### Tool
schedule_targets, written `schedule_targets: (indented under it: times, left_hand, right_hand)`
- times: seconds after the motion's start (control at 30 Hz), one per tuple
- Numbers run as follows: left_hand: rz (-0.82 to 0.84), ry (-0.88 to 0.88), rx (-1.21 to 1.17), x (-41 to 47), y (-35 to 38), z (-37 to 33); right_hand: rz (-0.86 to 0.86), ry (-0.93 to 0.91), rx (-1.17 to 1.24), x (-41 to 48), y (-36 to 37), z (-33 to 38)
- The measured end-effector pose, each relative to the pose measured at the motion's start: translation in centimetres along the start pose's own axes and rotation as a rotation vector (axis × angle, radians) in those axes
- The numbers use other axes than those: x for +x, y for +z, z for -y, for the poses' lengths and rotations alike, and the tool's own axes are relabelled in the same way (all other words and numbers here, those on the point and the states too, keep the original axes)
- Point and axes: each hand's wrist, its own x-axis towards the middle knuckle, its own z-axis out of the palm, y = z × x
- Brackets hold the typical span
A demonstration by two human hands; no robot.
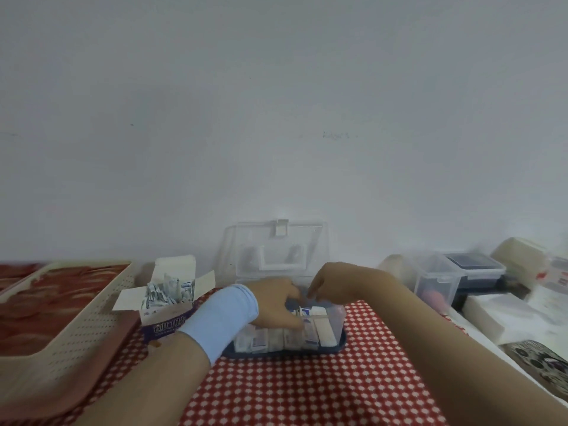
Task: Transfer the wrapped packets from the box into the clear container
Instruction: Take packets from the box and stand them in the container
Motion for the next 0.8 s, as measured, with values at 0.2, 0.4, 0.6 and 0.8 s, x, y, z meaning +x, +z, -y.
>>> schedule_targets:
  times: [0.2, 0.4, 0.6, 0.8]
  left_hand:
    - [-0.384, -0.070, -0.137, -5.5, -3.7, 3.4]
    - [-0.675, -0.209, -0.179, -10.8, -4.2, 9.5]
    - [-0.636, -0.444, -0.193, -13.8, -2.8, 14.9]
    - [-0.584, -0.409, -0.317, -12.9, -0.6, 18.5]
  right_hand:
    - [-0.265, 0.113, -0.017, 0.2, -2.2, 1.7]
    - [-0.407, -0.162, 0.075, -0.9, -2.0, 9.1]
    - [-0.355, -0.361, 0.174, 1.0, 0.4, 16.5]
    - [-0.328, -0.332, 0.105, 5.1, 2.6, 19.6]
